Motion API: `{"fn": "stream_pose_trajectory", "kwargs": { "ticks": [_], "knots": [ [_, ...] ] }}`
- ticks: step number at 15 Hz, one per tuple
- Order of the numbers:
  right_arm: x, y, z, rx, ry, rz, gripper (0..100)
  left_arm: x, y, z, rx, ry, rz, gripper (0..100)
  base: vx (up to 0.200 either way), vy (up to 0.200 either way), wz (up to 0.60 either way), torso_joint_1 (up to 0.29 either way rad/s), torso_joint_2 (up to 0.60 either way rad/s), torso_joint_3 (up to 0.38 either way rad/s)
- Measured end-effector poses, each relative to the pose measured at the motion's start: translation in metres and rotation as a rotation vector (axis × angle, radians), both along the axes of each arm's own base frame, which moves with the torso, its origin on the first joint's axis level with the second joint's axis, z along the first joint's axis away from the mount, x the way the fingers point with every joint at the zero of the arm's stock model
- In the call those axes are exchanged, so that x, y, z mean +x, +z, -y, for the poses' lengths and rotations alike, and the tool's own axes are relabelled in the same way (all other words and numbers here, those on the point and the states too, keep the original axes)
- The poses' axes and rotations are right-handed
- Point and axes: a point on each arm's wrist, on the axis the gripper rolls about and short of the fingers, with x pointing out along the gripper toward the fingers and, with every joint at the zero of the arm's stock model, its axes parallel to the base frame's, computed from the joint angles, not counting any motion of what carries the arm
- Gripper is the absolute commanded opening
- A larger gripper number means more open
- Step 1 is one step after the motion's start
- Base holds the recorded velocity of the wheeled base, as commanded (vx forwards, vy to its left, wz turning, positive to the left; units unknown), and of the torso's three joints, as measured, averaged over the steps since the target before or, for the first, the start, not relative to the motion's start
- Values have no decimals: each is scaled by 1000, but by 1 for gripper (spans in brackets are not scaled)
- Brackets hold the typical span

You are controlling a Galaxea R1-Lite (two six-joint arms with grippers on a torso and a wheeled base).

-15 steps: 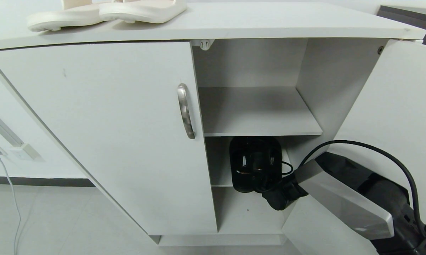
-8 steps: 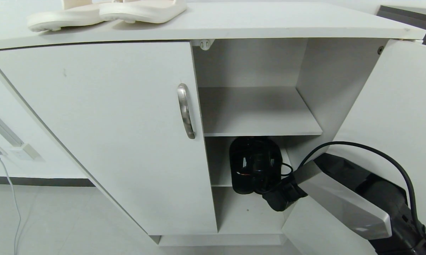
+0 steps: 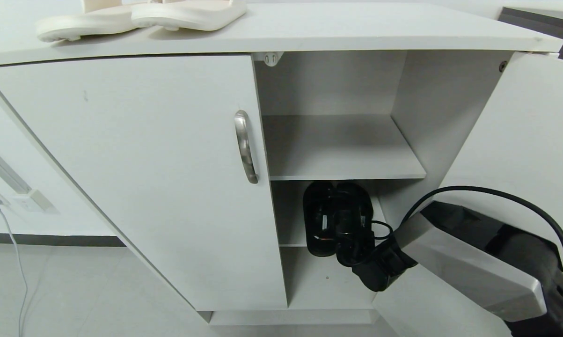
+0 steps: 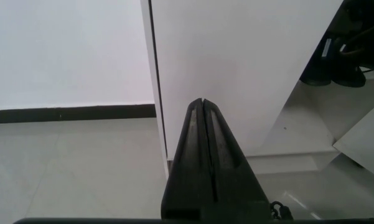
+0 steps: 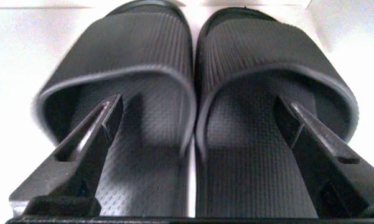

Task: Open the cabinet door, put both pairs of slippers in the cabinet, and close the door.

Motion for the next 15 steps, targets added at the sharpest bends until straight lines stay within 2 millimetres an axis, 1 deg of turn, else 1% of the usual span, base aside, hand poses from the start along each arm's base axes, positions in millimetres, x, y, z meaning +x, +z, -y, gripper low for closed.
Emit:
{"fn": "stream_pose_trajectory", "kwargs": {
  "ticks": [2,7,10,12,15],
  "knots": [
    [-19,3,2,-5,20,-7,100,0,0,0,0,0,0,0,0,0,0,0,0,0],
    [-81,16,6,-13,103,-36,100,0,0,0,0,0,0,0,0,0,0,0,0,0],
    [-112,21,8,14,146,-59,100,0,0,0,1,0,0,0,0,0,0,0,0,0],
    [-122,24,12,19,159,-65,100,0,0,0,0,0,0,0,0,0,0,0,0,0],
    [-124,28,15,22,162,-62,100,0,0,0,1,0,0,0,0,0,0,0,0,0]
  ]
}}
